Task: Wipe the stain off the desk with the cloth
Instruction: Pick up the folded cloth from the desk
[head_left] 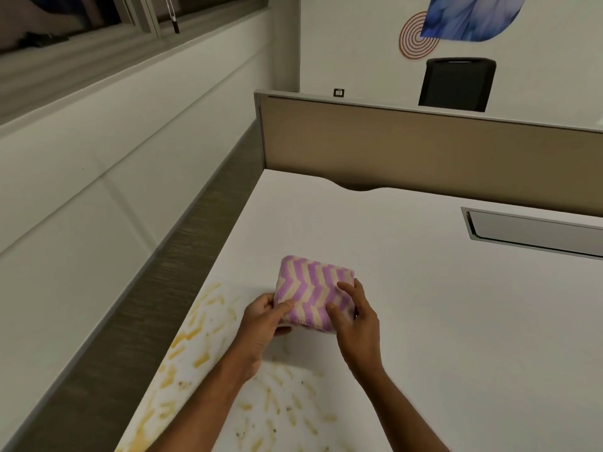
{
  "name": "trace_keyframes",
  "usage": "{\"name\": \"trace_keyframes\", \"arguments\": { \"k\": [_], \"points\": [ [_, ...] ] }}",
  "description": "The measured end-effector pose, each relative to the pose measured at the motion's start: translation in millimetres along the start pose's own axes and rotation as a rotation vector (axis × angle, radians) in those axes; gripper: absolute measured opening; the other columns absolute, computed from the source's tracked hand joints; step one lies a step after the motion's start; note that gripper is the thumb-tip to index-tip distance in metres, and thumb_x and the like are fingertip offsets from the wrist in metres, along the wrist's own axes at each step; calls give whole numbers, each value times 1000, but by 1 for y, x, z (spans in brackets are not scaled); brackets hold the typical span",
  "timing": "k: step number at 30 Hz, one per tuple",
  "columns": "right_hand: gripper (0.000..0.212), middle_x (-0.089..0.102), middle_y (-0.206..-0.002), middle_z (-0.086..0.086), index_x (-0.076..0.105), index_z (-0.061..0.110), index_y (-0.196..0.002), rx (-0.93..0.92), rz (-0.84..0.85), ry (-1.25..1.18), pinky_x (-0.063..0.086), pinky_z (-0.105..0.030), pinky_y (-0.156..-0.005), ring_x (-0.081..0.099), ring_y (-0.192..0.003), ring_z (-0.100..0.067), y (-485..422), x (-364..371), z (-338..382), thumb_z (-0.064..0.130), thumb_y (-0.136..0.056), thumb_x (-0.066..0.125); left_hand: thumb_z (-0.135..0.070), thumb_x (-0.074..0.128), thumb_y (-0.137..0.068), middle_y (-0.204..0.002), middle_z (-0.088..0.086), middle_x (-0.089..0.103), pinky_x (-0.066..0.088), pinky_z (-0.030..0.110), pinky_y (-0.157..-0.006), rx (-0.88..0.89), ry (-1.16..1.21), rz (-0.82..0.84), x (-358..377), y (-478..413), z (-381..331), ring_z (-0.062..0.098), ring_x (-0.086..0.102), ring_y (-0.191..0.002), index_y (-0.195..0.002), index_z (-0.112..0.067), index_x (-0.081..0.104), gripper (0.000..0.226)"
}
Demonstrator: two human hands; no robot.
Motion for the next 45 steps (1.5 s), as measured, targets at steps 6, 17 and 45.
{"name": "trace_keyframes", "arguments": {
  "k": [6,17,45],
  "points": [
    [24,50,-144,21,67,29,-116,-10,34,86,56,-28,-89,61,-116,-5,60,-31,-9,15,-96,65,-28,75,-92,-86,-8,80,58,21,-64,84,-230,-93,6,72,25,9,74,-80,-95,-27,74,3],
    [25,36,-136,38,66,18,-122,-100,90,160,43,3,-82,43,-116,30,143,-65,5,10,-98,62,-29,77,-91,-93,-7,78,56,21,-68,153,-303,-107,11,153,59,9,74,-89,-95,-33,72,7],
    [32,21,-166,10,59,27,-130,-13,154,476,48,-53,-110,29,-152,-18,249,-156,-55,18,-99,58,-27,71,-95,-102,-16,66,50,8,-59,67,-332,-219,94,272,178,-6,64,-88,-125,-28,62,31]
  ]
}}
Point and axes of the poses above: each hand's wrist, its own y-axis away from the middle knuckle, its own x-axis out of the palm, z = x × y, the point moved 2 cm from there along -y, towards the middle knuckle
